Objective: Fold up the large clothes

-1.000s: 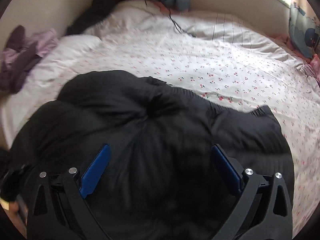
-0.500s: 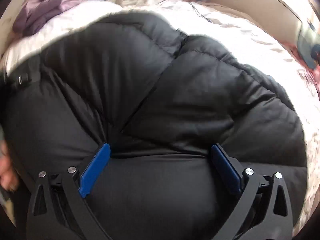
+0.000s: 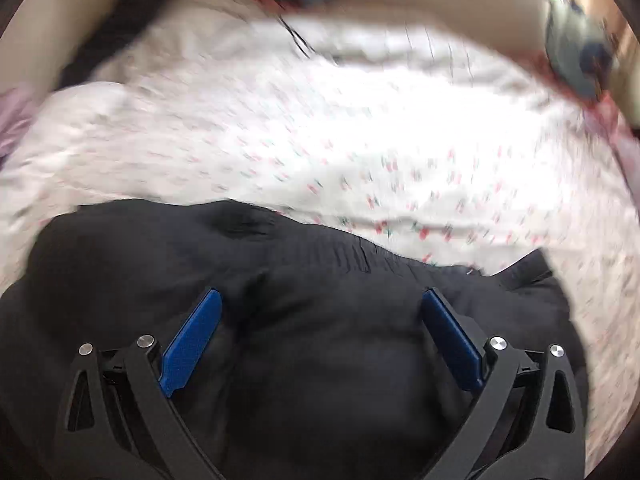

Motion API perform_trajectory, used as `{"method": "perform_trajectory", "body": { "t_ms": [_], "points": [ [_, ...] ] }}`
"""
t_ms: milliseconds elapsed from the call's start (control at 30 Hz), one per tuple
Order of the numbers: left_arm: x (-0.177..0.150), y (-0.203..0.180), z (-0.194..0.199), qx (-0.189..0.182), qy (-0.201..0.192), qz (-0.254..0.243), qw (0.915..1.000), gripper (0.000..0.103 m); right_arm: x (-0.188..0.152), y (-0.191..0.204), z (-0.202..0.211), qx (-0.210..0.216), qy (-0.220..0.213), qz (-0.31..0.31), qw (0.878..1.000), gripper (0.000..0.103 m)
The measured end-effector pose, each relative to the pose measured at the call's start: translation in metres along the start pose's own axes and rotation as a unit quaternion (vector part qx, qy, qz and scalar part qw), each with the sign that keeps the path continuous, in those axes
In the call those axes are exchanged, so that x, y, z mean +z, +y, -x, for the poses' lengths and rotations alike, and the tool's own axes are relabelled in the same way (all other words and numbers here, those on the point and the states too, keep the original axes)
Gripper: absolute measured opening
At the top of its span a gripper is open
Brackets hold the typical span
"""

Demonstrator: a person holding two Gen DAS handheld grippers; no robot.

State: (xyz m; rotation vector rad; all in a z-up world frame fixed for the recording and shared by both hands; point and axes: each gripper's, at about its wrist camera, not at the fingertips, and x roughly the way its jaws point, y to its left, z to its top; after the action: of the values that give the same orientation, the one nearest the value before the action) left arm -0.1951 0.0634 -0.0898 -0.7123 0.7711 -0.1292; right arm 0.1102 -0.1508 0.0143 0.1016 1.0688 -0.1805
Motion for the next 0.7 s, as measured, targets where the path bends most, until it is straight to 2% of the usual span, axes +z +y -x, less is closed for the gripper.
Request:
{"method": "perform_trajectory", "body": {
  "t_ms": [67, 133, 200, 267, 367, 500, 600, 667, 700],
  "points": [
    [0.000, -0.006, 0.002, -0.001, -0.003, -0.006, 1.0000, 0.083, 0.004, 0.003, -0.024, 0.000, 0.030, 0.009, 1.000, 0.097],
    [-0.005, -0.007, 0.006, 0.001, -0.005, -0.012, 0.9999, 0.083, 0.007, 0.006, -0.021, 0.001, 0.030, 0.020, 0.999, 0.097],
    [0.003, -0.011, -0.005, 0.002, -0.004, -0.012, 0.9999, 0.083, 0.004, 0.001, -0.010, 0.021, 0.026, 0.024, 0.999, 0.097],
    [0.009, -0.014, -0.006, 0.002, -0.004, -0.011, 0.9999, 0.083, -0.012, -0.001, 0.016, 0.045, 0.010, 0.032, 0.998, 0.097],
    [0.010, -0.012, -0.002, 0.002, -0.005, -0.011, 0.9999, 0.083, -0.058, 0.010, 0.061, 0.068, -0.021, 0.049, 0.996, 0.097],
    [0.011, -0.011, -0.001, 0.002, -0.006, -0.010, 0.9999, 0.083, -0.112, 0.016, 0.106, 0.079, -0.038, 0.080, 0.993, 0.097],
    [0.012, -0.012, -0.001, 0.004, -0.005, -0.013, 0.9999, 0.085, -0.143, 0.037, 0.086, 0.056, -0.012, 0.125, 0.990, 0.097],
    [0.010, -0.015, 0.000, 0.005, -0.007, -0.017, 0.9998, 0.085, -0.155, 0.039, 0.081, 0.050, -0.031, 0.130, 0.990, 0.097],
    [0.010, -0.015, 0.000, 0.006, -0.008, -0.017, 0.9998, 0.085, -0.154, 0.040, 0.079, 0.048, -0.025, 0.129, 0.990, 0.097]
  ]
}}
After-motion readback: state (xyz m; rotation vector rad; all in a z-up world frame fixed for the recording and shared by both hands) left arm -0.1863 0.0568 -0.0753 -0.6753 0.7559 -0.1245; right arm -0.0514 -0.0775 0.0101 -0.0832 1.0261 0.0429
